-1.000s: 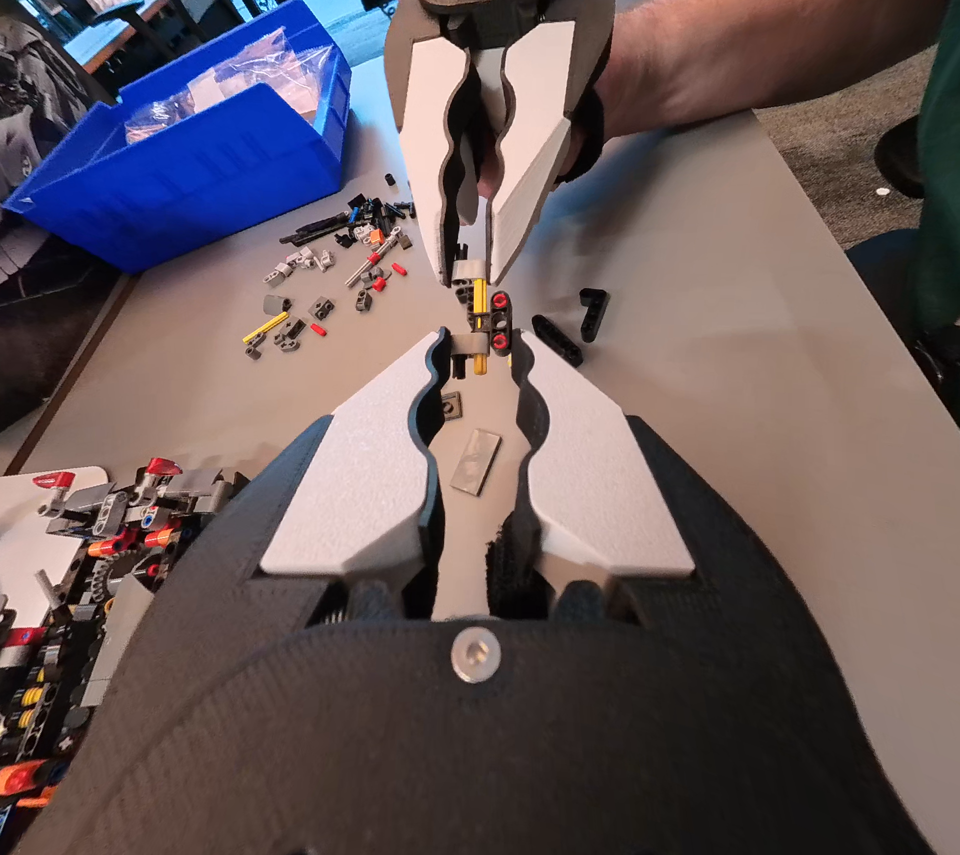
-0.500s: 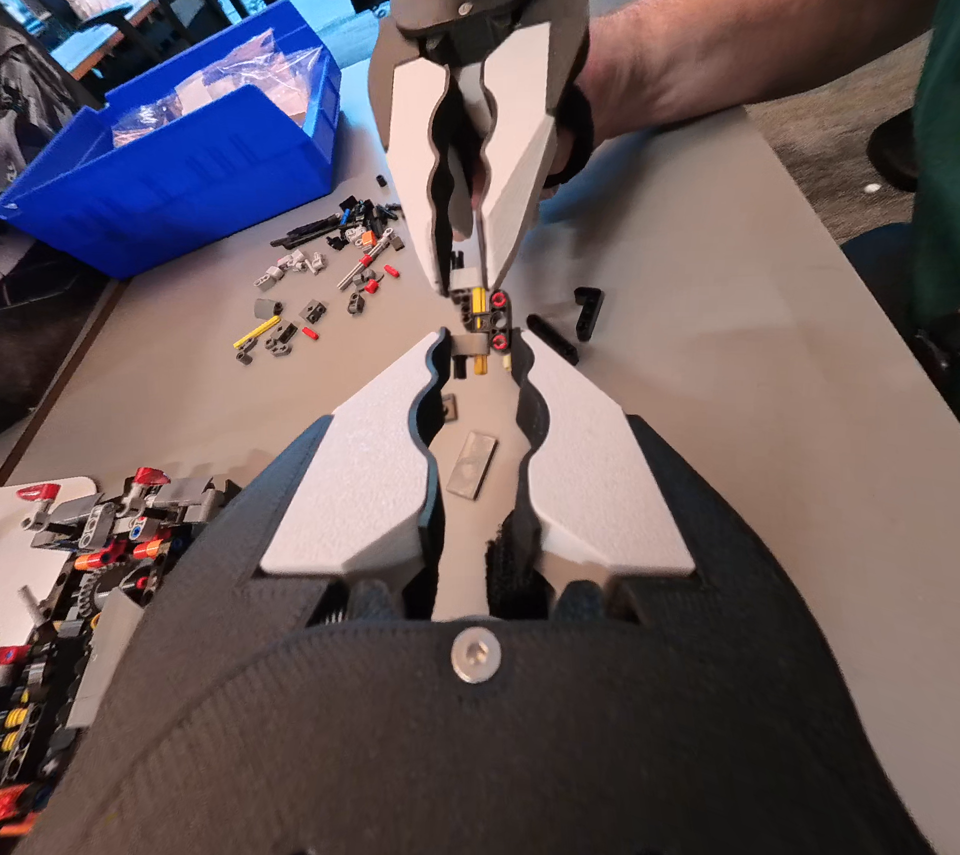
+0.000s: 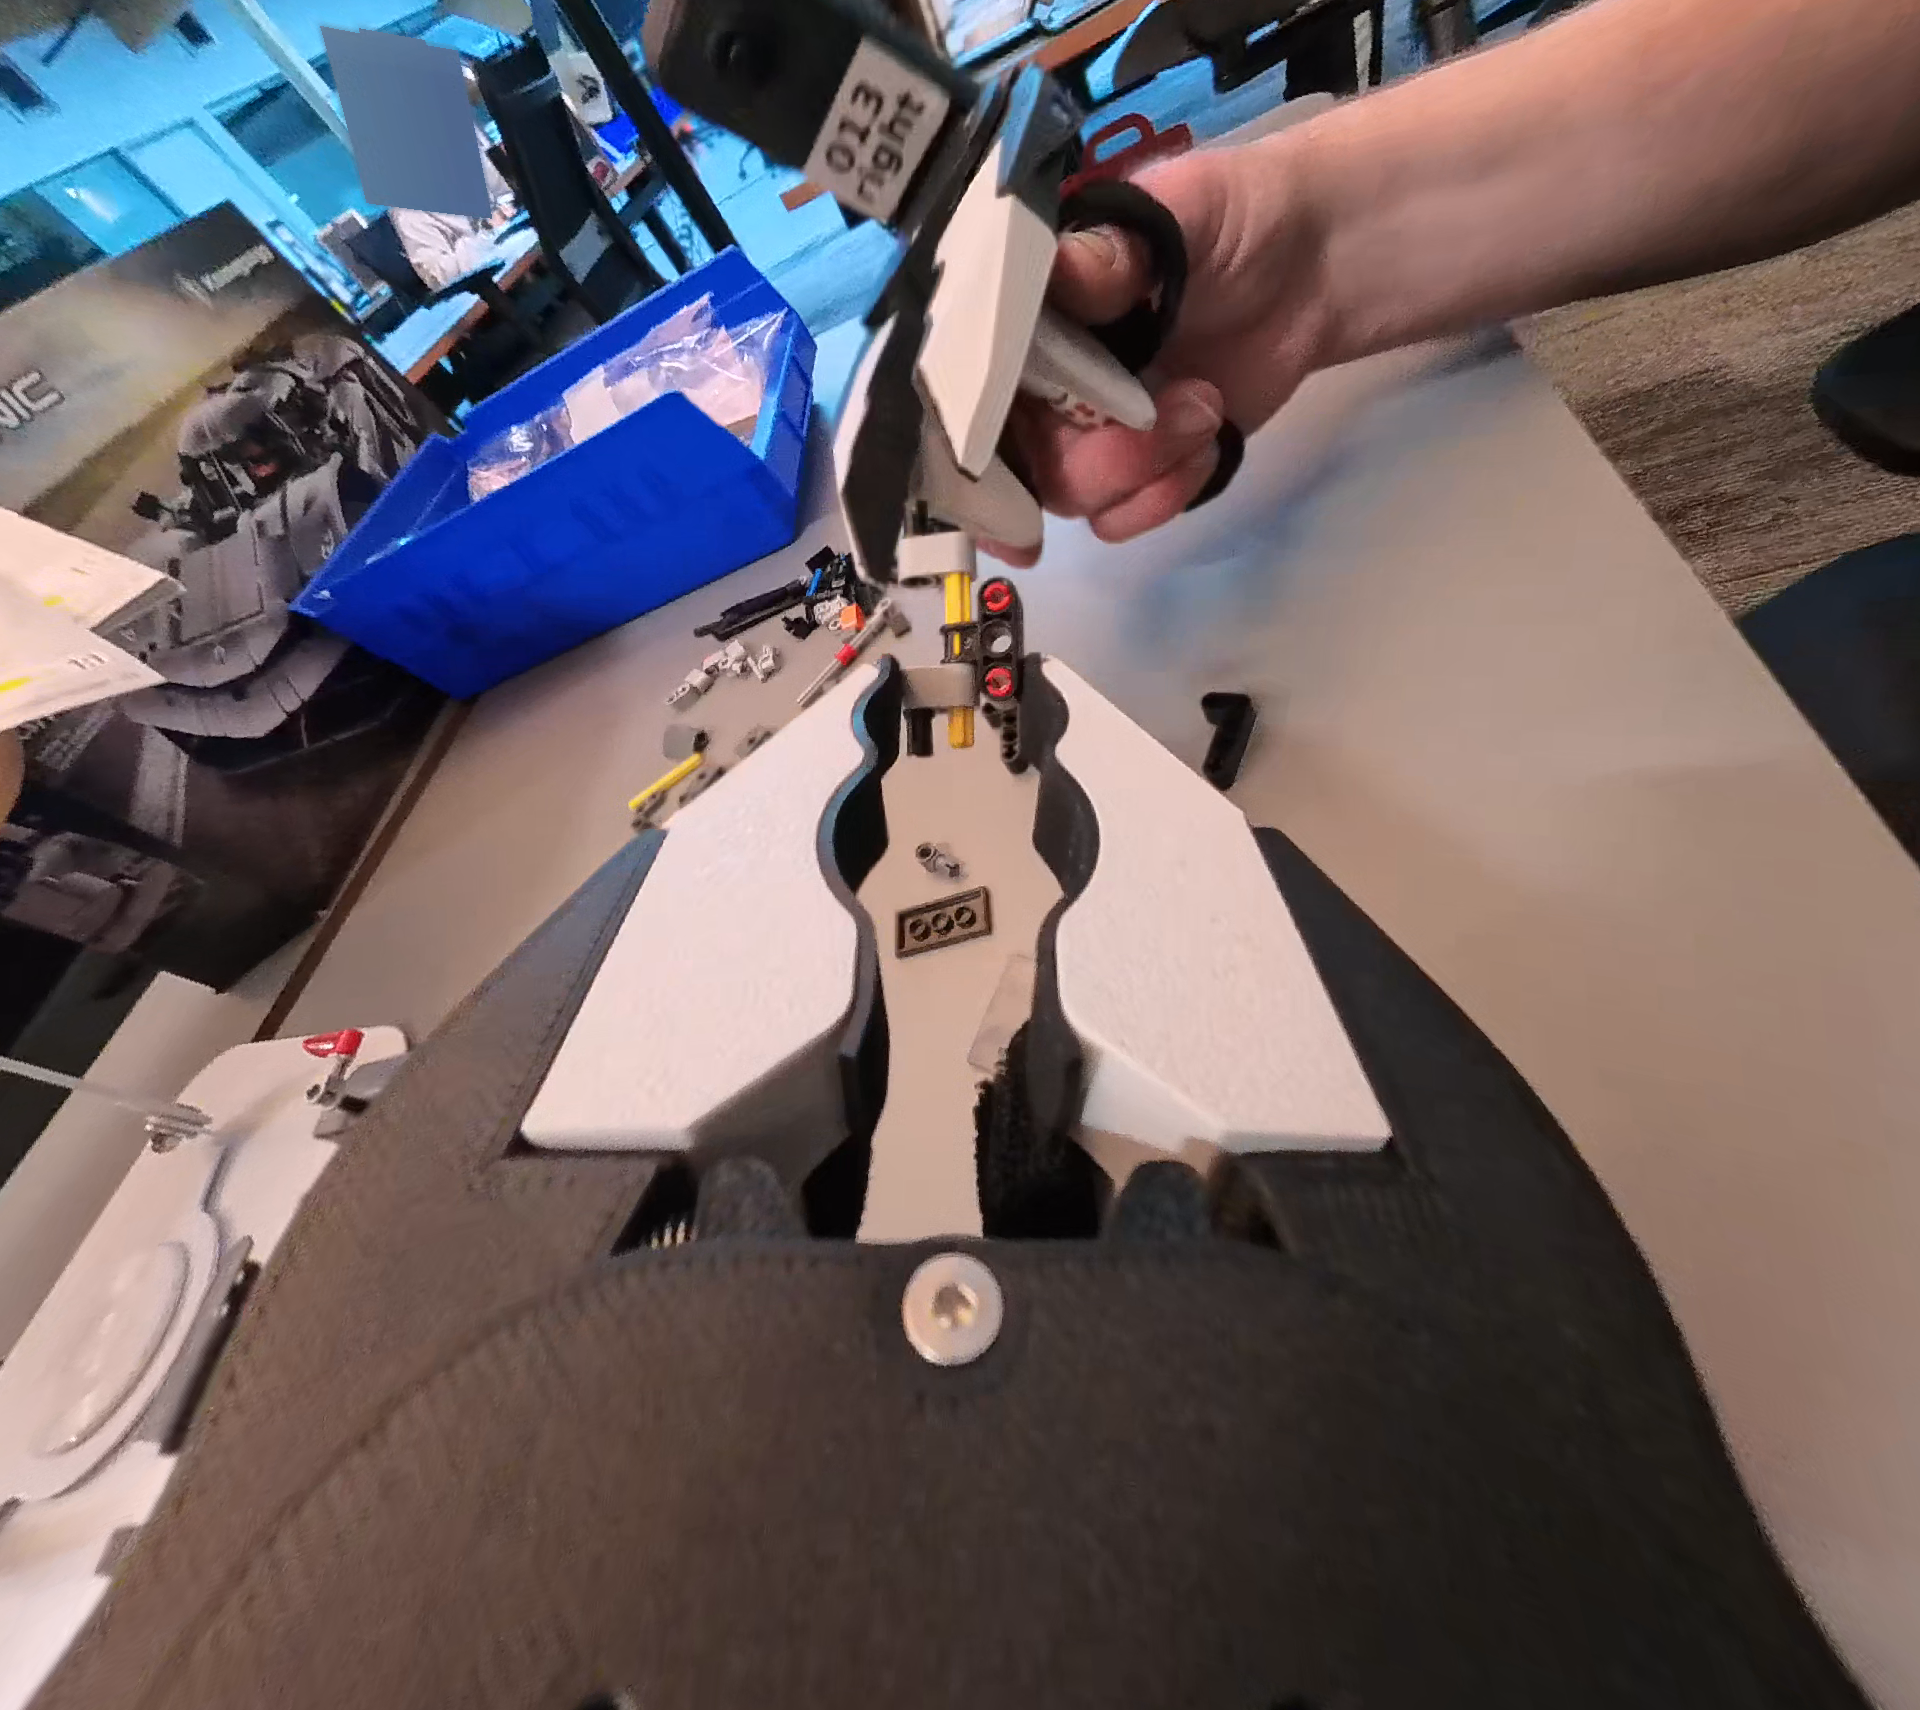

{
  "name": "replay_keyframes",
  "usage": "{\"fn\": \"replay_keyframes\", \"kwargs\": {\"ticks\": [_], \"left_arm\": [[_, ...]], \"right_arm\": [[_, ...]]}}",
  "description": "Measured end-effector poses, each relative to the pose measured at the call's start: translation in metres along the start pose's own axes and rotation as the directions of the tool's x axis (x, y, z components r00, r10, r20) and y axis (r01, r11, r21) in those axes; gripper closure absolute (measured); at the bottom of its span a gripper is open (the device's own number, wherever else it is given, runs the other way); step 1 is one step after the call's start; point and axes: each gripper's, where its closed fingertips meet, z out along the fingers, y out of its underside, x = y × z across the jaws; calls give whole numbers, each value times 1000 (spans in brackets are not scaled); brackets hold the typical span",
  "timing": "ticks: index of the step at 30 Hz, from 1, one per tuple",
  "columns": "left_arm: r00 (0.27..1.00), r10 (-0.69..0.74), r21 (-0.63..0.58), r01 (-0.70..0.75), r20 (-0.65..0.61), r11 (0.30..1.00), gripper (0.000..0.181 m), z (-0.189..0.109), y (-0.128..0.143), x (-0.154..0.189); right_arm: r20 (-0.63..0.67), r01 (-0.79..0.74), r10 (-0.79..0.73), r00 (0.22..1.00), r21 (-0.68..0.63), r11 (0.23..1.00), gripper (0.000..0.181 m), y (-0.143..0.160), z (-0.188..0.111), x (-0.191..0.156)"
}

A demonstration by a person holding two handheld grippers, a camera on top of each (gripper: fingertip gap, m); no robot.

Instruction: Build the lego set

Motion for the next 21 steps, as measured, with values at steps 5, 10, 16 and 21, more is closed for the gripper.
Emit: {"fn": "replay_keyframes", "kwargs": {"ticks": [5, 10, 16, 21], "left_arm": [[998, 51, 49, -53, 45, 997, 160, -5, -15, 1], [994, 81, 69, -86, 68, 994, 160, -9, -23, 1], [986, 130, 78, -139, 103, 987, 159, -12, -29, 0], [977, 176, 72, -185, 122, 980, 160, -11, -31, 2]], "right_arm": [[121, -213, 201, 972, 94, 973, 151, 1, 6, -6], [250, -347, 306, 918, 136, 928, 144, -5, 14, -16], [359, -447, 372, 856, 153, 881, 146, -7, 21, -21], [425, -492, 396, 814, 142, 859, 139, -6, 27, -29]]}}
